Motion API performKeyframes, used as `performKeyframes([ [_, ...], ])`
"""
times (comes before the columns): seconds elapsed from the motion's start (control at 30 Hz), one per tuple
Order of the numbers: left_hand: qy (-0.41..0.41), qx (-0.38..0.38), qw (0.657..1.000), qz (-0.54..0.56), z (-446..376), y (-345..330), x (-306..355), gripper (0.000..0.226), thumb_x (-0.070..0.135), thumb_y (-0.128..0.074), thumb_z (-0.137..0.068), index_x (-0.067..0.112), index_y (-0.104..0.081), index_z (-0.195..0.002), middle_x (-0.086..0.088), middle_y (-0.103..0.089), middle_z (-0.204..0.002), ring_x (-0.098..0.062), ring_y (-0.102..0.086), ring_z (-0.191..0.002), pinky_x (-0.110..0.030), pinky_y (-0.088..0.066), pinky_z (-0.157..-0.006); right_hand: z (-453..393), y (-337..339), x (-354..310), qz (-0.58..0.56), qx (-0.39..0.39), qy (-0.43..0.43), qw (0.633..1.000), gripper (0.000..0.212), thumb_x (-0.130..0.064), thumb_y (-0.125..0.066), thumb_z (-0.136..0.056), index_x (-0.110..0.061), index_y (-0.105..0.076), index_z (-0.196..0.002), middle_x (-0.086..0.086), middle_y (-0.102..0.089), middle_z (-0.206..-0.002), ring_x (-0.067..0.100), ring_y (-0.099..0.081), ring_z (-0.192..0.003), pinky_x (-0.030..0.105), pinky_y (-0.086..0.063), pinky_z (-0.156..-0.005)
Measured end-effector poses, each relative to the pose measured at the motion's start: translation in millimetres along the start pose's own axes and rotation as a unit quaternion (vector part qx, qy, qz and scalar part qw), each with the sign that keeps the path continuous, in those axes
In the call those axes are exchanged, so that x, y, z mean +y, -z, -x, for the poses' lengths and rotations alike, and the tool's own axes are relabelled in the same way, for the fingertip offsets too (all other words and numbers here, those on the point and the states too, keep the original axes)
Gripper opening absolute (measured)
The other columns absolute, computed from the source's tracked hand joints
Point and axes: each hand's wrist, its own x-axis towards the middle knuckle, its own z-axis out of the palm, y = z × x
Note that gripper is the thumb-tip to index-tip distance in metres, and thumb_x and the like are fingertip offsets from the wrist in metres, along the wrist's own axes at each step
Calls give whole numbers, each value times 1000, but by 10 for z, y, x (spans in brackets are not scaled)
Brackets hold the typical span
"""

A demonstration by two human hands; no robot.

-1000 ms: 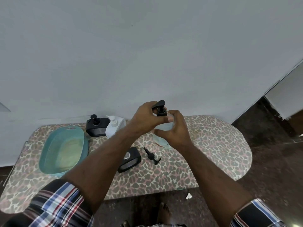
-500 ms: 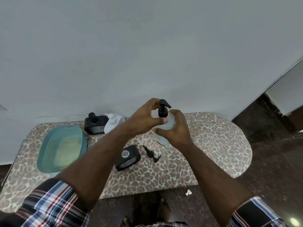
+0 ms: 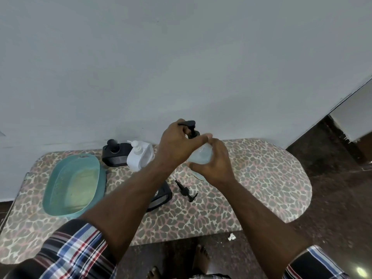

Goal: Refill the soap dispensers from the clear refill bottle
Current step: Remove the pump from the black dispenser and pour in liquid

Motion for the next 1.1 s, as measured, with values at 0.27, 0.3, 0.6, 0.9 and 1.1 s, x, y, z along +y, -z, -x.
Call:
performKeyframes([
  [0.27,139,48,967,207,-202,201,-149,37,44,-79,-88,15,-57,-87,-1,-58,-80,-14,-53,-70,-34,-47,-71,5,2,270,8,20,-44,999,78,-34,-96,-54,-22,-53,-119,-4,-53,-111,15,-54,-100,24,-46,-80],
  [0.3,174,51,947,266,-208,225,-219,34,41,-78,-90,13,-59,-90,-3,-59,-82,-15,-53,-70,-35,-48,-70,-1,2,308,17,17,-45,999,80,-34,-96,-54,-21,-54,-121,-4,-53,-111,15,-53,-100,20,-44,-79],
  [0.6,143,104,939,295,-376,260,-476,18,26,-77,-93,12,-66,-92,-6,-64,-79,-10,-58,-61,-22,-52,-58,6,12,630,26,-3,-77,997,74,-27,-95,-55,-18,-55,-117,-3,-55,-108,15,-56,-96,19,-45,-74],
  [0.9,250,251,830,432,-447,222,-884,20,25,-68,-100,11,-60,-88,-4,-63,-71,-10,-58,-50,-23,-54,-54,-12,114,810,-28,44,-136,989,81,-28,-97,-57,-26,-49,-122,2,-56,-117,19,-59,-105,38,-55,-88],
  [1.1,384,162,844,338,-455,-199,-1277,16,18,-61,-104,9,-60,-90,-5,-65,-66,-10,-54,-49,-25,-43,-54,32,114,880,-25,23,-127,991,84,-30,-96,-56,-28,-47,-124,1,-54,-119,18,-57,-107,43,-55,-90],
])
